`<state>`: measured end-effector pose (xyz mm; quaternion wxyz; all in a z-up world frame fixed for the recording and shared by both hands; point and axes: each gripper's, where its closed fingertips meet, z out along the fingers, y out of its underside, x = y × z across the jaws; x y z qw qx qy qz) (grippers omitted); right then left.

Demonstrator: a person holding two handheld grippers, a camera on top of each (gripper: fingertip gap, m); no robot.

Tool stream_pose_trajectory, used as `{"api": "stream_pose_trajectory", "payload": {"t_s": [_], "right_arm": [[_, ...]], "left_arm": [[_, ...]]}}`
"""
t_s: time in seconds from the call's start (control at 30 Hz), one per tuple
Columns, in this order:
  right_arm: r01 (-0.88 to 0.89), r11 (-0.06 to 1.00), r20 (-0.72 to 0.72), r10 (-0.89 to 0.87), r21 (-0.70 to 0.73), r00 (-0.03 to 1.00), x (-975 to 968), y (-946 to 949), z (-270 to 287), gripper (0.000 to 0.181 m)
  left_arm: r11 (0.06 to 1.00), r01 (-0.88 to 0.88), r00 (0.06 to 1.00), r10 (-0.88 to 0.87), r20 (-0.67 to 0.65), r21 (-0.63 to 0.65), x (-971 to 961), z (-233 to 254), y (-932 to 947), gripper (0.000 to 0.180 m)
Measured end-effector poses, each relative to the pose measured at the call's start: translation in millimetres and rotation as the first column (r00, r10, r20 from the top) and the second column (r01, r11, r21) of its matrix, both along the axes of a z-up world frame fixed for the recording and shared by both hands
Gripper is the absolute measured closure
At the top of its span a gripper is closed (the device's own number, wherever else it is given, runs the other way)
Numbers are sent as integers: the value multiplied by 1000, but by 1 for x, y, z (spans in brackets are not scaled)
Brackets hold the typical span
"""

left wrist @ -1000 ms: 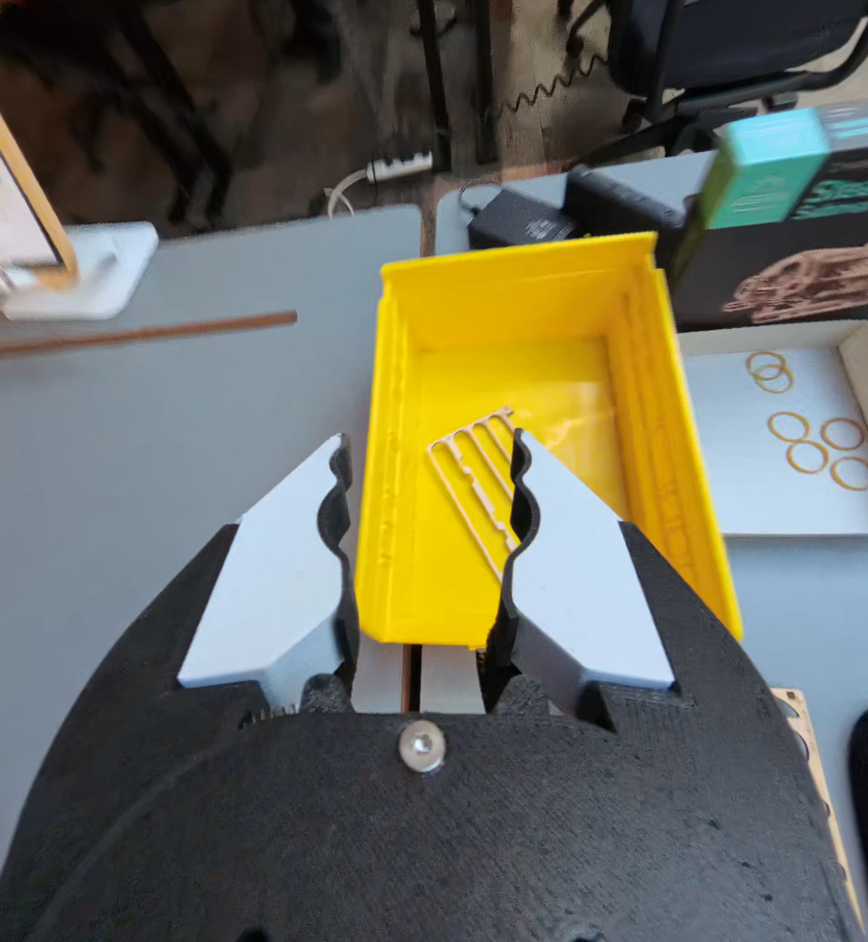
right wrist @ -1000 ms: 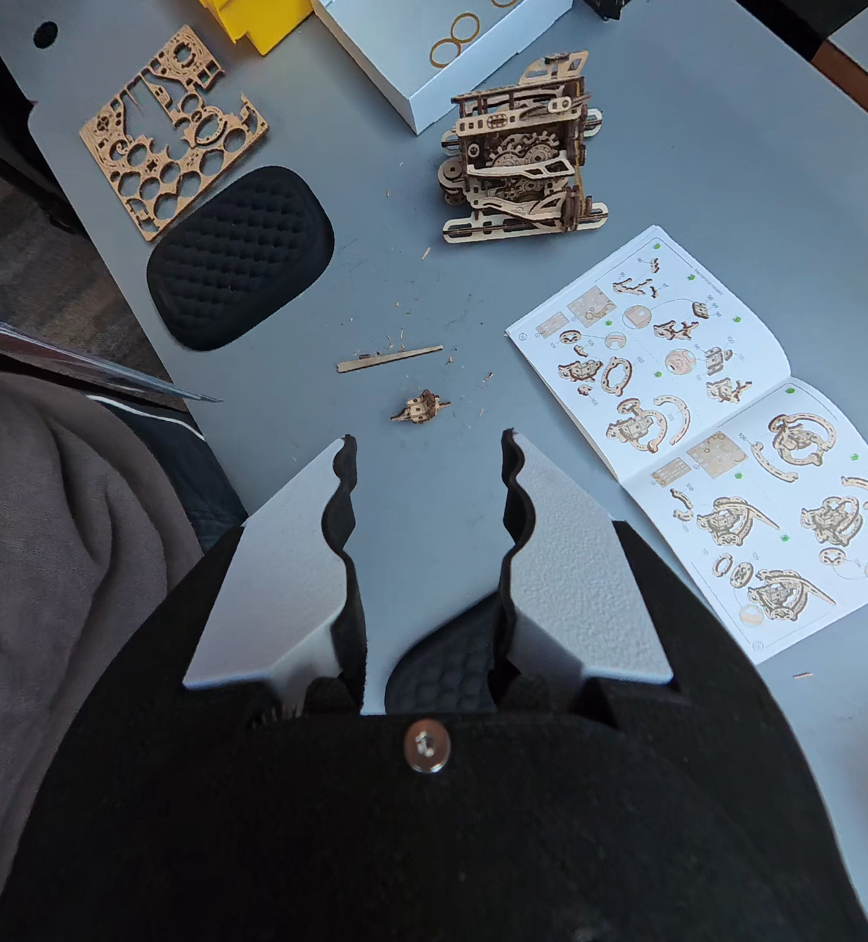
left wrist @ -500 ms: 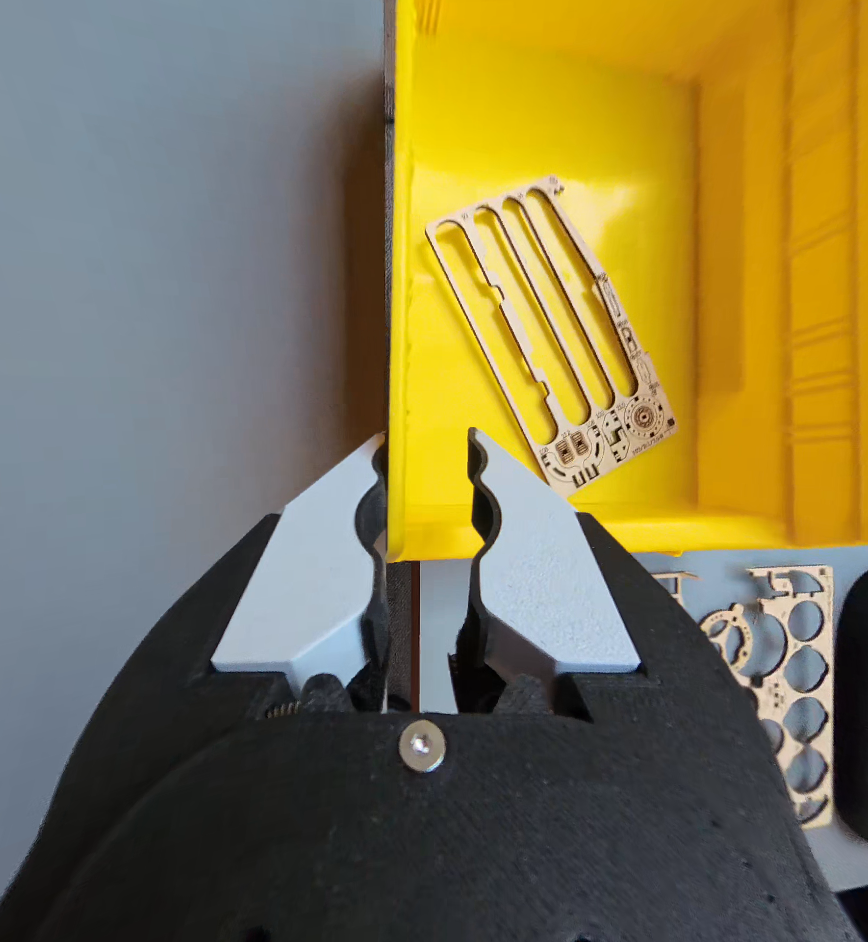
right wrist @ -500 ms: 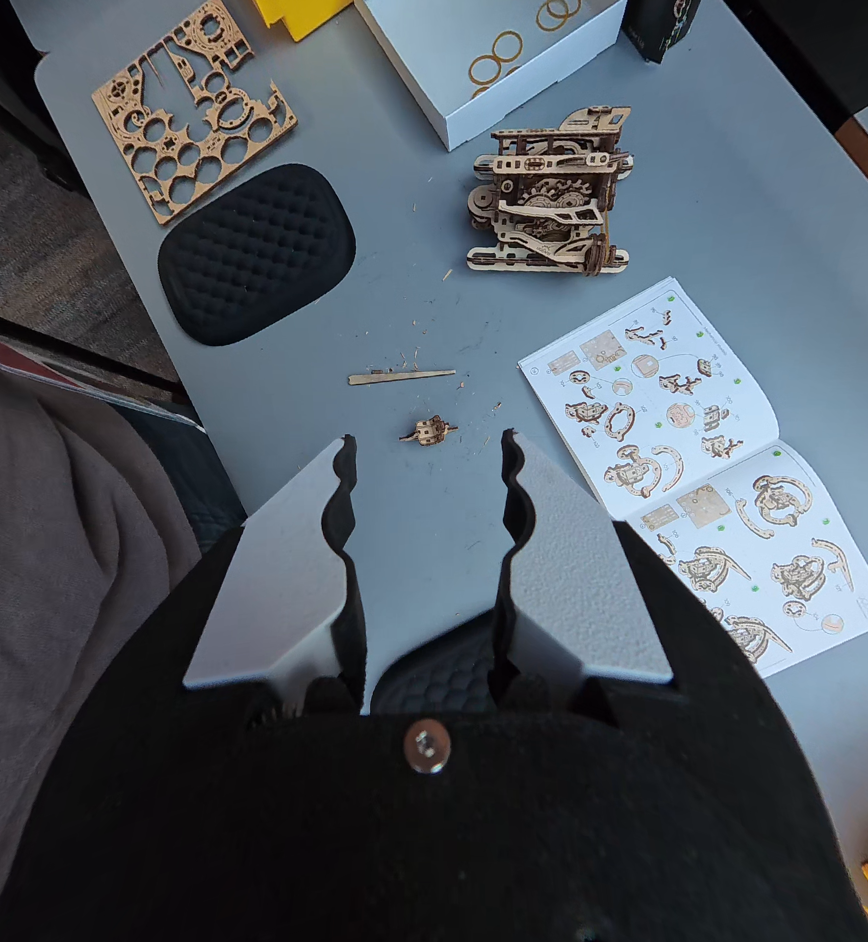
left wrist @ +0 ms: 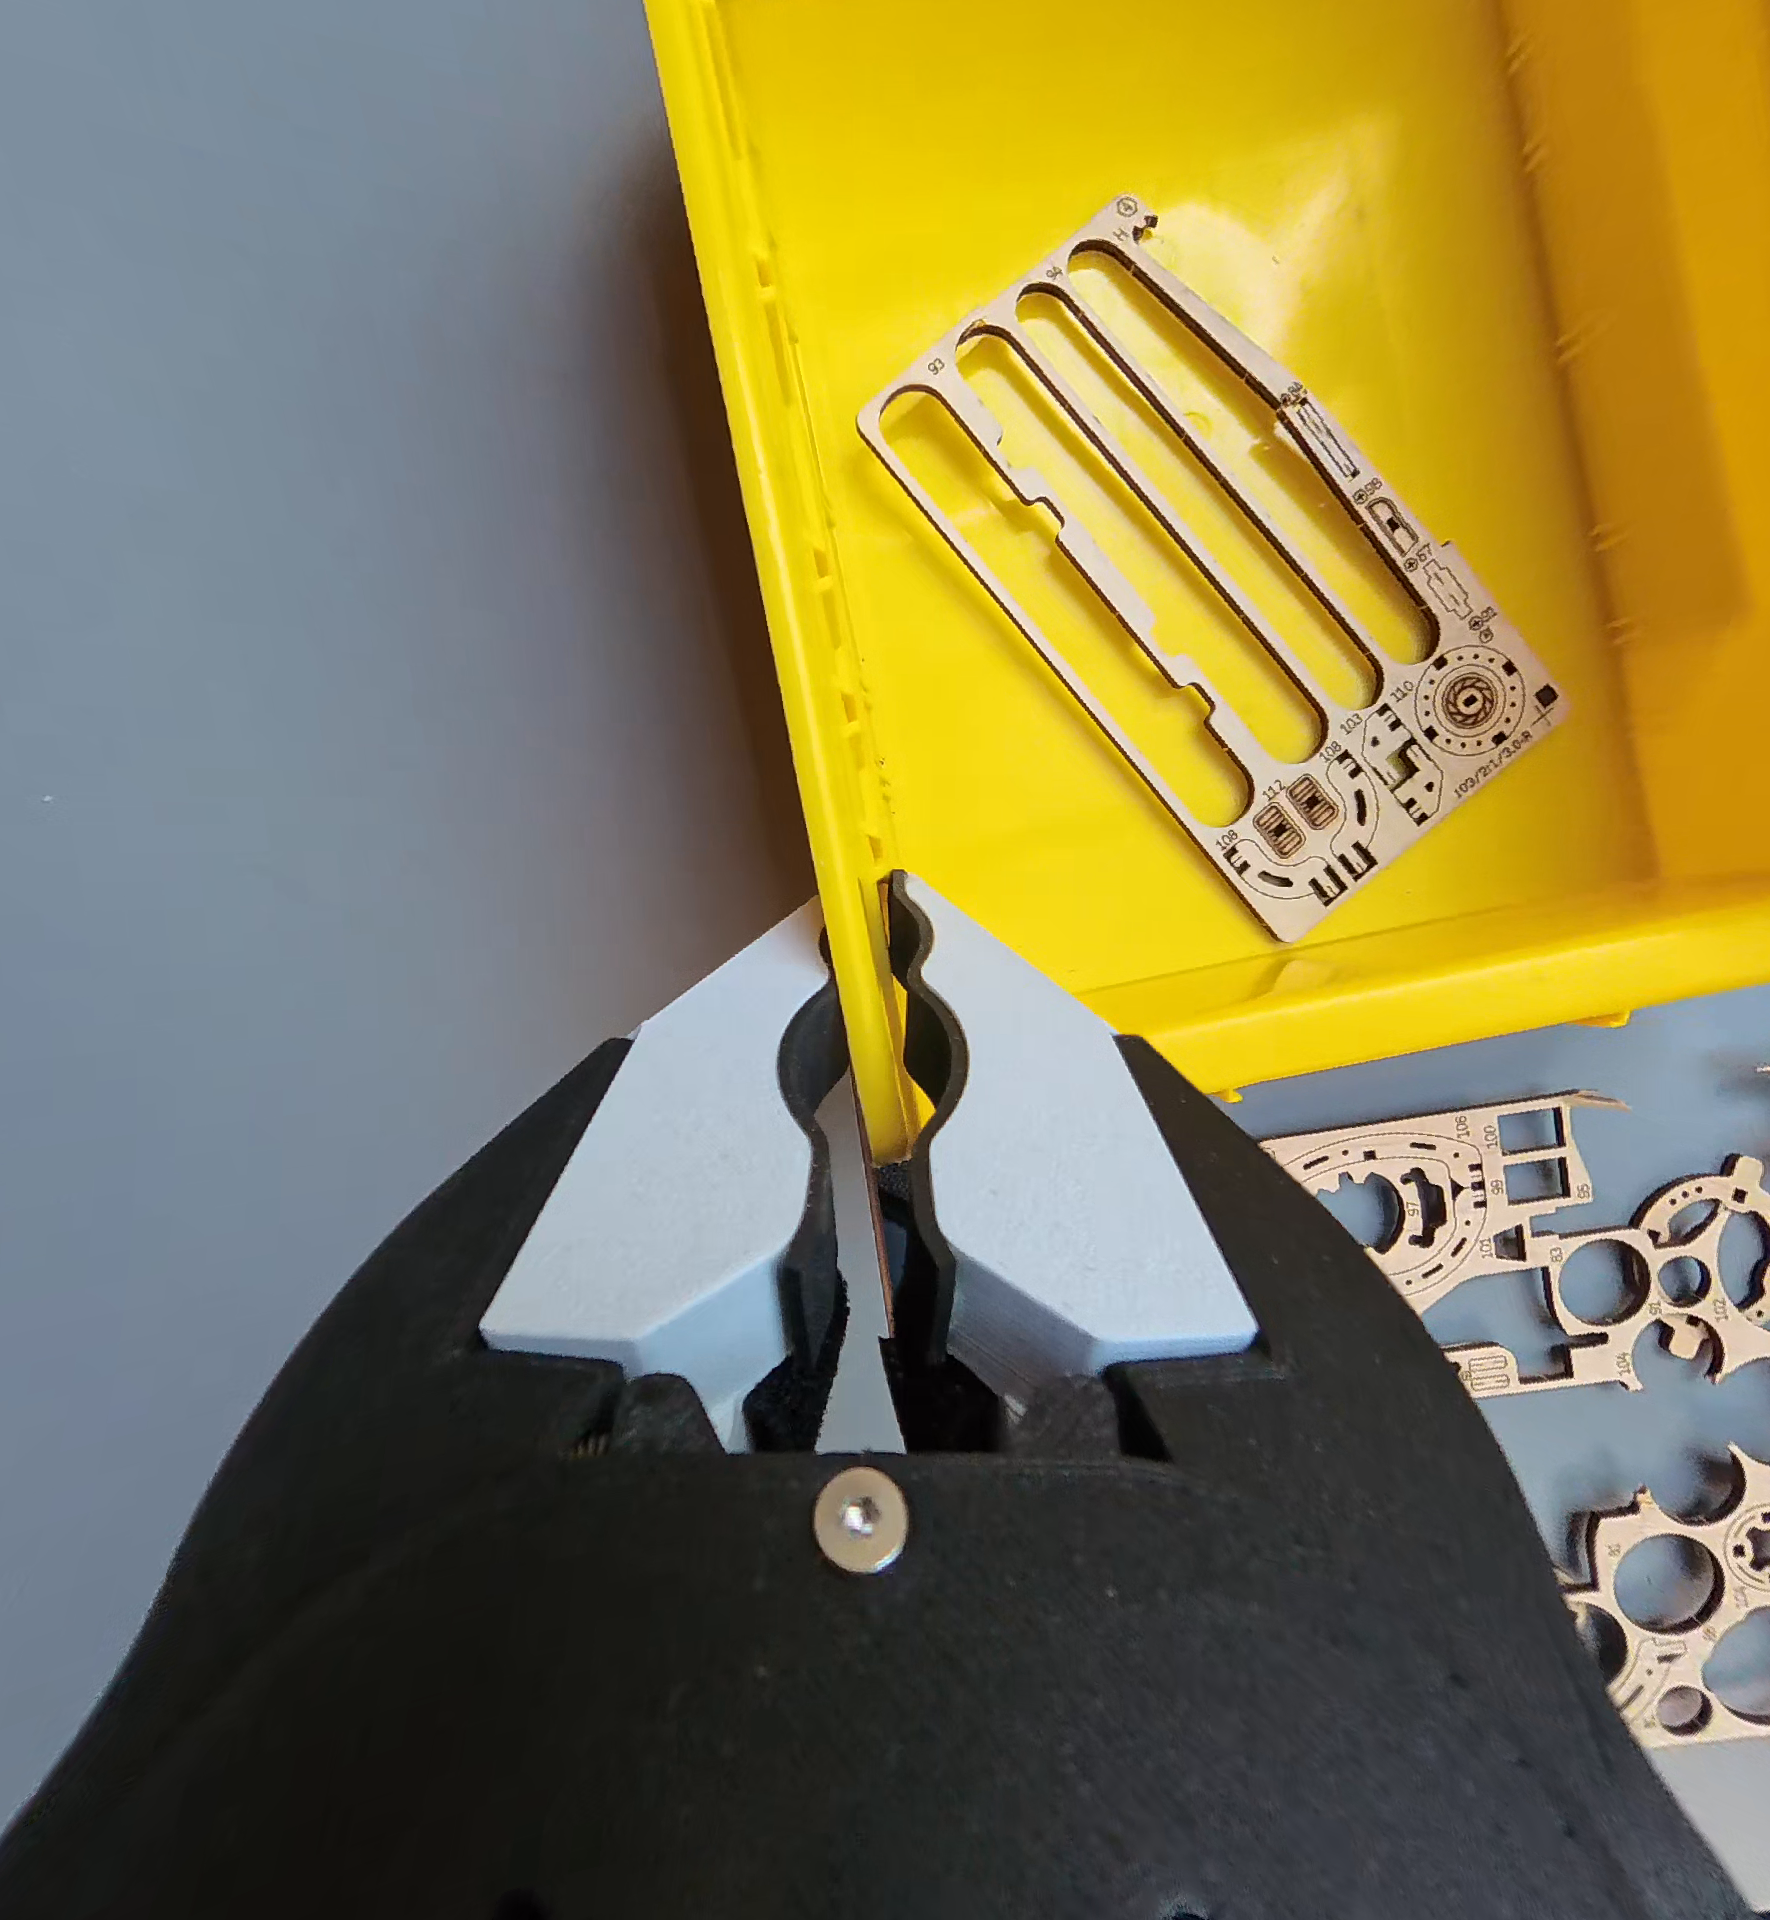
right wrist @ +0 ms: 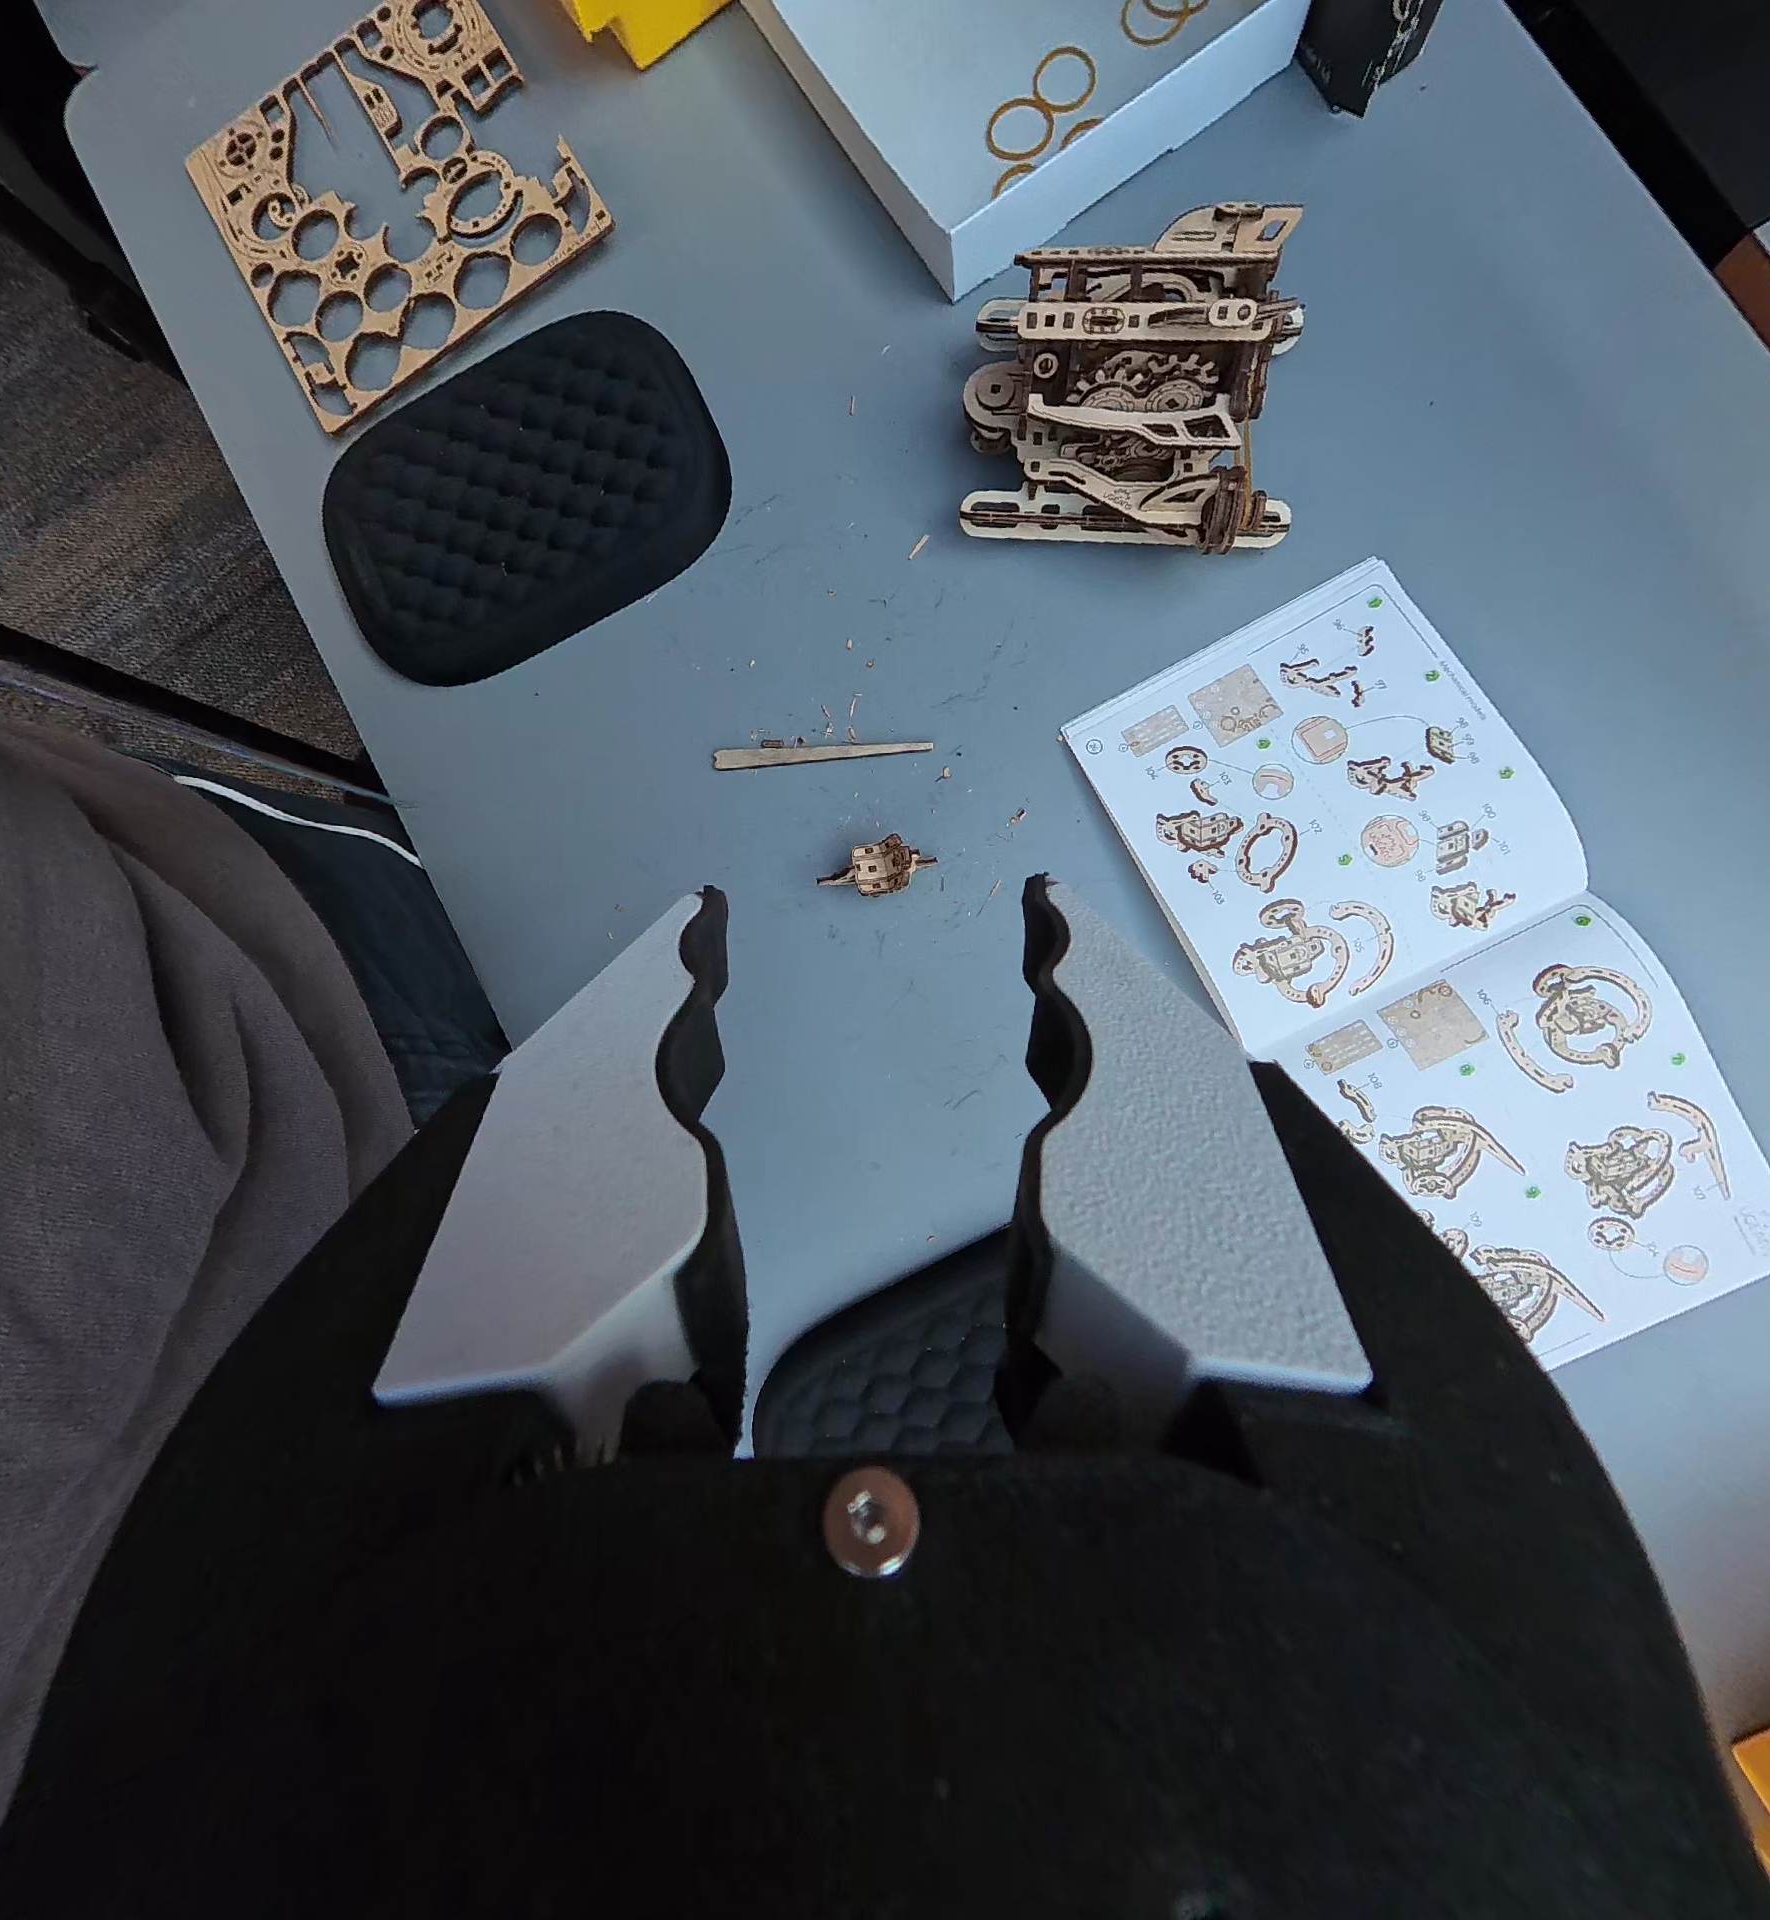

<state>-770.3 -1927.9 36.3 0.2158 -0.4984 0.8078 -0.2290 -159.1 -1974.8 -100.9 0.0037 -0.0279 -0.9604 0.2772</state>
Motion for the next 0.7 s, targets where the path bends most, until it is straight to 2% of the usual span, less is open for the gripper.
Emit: {"api": "stream_pose_trajectory", "payload": {"t_s": [0.13, 0.27, 0.33, 0.4, 0.43, 0.7], "right_arm": [[-4, 1000, -8, 4, 6, 1000, -2, 3, -2, 123], [-1, 1000, -18, 1, 13, 1000, -5, 7, -4, 123], [3, 1000, -25, -2, 18, 1000, -7, 9, -5, 123], [4, 1000, -32, -4, 19, 999, -8, 10, -7, 123], [6, 1000, -33, -5, 19, 999, -8, 11, -7, 123], [26, 999, -32, -25, 24, 999, -11, 14, -9, 123]], "left_arm": [[1000, -18, 1000, 18, -19, 19, 3, 0, -2, 178], [1000, -29, 996, 29, -82, 1, 3, 3, -16, 159], [999, -32, 998, 32, -63, 15, 7, 1, -21, 157], [999, -29, 997, 32, -66, 44, 6, -4, -24, 164], [997, -33, 998, 37, -57, 64, 7, -8, -24, 176], [998, -6, 1000, 8, -27, 55, 4, -11, -25, 177]]}}
